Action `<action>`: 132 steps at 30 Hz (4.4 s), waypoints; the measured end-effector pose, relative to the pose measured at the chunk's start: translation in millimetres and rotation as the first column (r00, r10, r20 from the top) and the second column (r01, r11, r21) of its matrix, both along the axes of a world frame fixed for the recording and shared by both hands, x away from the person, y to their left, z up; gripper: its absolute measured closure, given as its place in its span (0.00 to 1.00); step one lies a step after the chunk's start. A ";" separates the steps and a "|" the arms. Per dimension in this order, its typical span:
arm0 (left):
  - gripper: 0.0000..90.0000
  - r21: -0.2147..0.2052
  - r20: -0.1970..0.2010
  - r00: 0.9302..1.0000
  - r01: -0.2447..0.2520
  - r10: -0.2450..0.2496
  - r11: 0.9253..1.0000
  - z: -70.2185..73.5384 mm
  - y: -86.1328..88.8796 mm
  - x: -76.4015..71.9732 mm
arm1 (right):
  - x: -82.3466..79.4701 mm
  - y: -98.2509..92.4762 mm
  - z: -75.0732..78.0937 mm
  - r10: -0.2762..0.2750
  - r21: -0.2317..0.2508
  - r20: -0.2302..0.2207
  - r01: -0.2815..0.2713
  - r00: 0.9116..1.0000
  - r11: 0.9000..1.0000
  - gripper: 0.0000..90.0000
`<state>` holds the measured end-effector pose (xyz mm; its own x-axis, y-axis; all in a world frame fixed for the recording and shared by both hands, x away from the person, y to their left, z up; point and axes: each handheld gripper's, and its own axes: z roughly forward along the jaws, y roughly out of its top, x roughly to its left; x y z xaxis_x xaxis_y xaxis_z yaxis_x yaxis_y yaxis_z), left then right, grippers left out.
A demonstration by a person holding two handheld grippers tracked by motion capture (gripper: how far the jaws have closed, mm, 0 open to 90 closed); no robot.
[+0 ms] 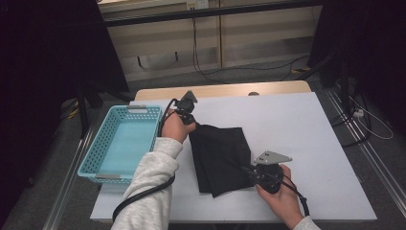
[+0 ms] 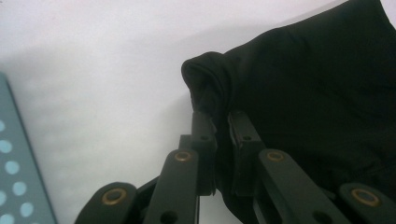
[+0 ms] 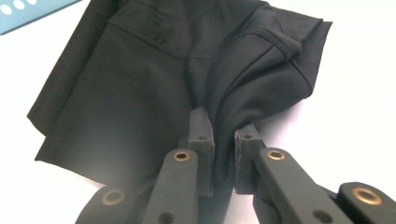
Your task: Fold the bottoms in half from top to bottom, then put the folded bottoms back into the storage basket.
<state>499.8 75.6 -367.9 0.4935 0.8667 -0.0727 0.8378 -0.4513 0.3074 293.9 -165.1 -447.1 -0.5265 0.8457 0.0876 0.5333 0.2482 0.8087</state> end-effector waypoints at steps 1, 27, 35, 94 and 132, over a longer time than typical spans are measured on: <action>0.92 0.004 -0.002 1.000 -0.002 0.002 1.000 1.2 0.3 0.0 | -0.3 0.8 0.8 0.000 -0.002 0.011 0.000 1.000 1.000 0.91; 0.92 0.039 -0.002 1.000 -0.029 0.029 0.999 38.0 13.8 8.1 | -1.7 21.1 18.2 0.028 0.042 0.078 -0.031 0.997 0.999 0.91; 0.92 0.047 0.007 0.999 -0.041 0.041 0.998 51.7 20.4 10.5 | -1.2 29.4 24.9 0.035 0.054 0.106 -0.041 0.994 0.998 0.91; 0.92 0.086 0.058 0.987 -0.157 0.152 0.984 133.0 83.2 18.2 | 13.4 89.8 81.9 0.126 0.115 0.245 -0.158 0.961 0.981 0.91; 0.92 0.111 0.119 0.972 -0.213 0.200 0.971 164.3 119.2 20.3 | 27.2 132.2 97.3 0.184 0.122 0.287 -0.227 0.940 0.966 0.91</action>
<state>520.1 194.8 -203.6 0.3017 0.9497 0.0834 0.8823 -0.3113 0.3530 321.1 -32.9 -349.8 -0.7088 0.7046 0.0351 0.2386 0.1926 0.9518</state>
